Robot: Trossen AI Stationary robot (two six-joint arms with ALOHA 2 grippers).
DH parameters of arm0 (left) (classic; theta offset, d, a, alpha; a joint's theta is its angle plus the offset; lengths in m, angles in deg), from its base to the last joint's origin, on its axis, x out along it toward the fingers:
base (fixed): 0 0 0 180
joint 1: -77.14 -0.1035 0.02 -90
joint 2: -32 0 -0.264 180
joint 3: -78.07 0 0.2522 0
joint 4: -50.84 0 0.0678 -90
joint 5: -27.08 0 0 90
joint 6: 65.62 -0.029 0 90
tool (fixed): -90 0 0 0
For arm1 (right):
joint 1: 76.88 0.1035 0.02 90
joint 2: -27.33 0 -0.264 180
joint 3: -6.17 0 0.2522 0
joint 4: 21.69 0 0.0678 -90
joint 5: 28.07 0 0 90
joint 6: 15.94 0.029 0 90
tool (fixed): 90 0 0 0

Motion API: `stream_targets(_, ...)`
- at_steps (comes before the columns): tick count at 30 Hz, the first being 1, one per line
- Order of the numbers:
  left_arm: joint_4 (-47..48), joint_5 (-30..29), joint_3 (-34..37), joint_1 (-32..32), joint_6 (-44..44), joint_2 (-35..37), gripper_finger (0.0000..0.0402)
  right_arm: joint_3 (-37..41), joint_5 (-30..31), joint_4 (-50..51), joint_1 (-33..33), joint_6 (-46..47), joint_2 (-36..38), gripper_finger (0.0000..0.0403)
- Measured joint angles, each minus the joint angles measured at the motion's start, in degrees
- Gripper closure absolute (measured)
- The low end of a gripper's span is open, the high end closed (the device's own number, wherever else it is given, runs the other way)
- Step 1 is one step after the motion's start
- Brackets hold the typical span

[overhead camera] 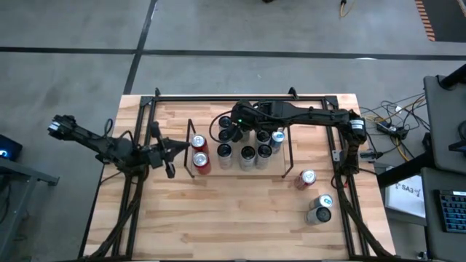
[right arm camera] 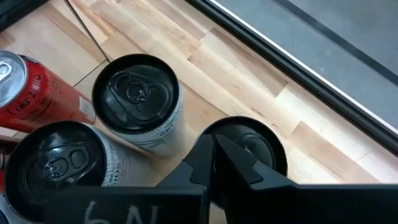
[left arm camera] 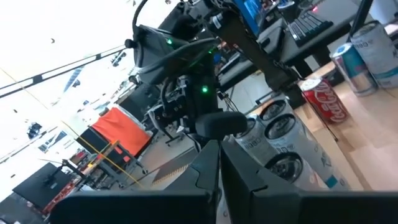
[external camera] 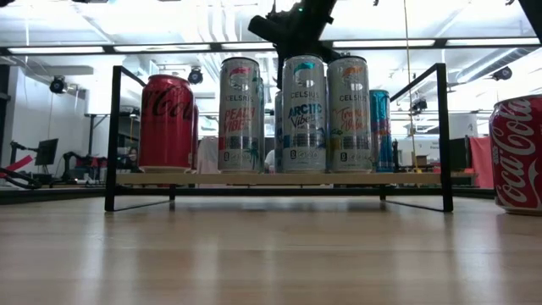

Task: Place canned beverage on shelf
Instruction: Adjust the white and blue soda cans

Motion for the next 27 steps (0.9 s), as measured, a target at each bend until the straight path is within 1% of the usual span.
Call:
stream_targets(18,0.0,0.0,0.2,0.0,-0.6,0.0,0.0402,0.2,0.0,0.0,0.1,-1.5,0.0,0.0394)
stream_targets(27,0.0,0.0,0.2,0.0,-0.6,0.0,0.0402,2.0,0.1,-0.5,0.3,-1.7,0.0,0.0394)
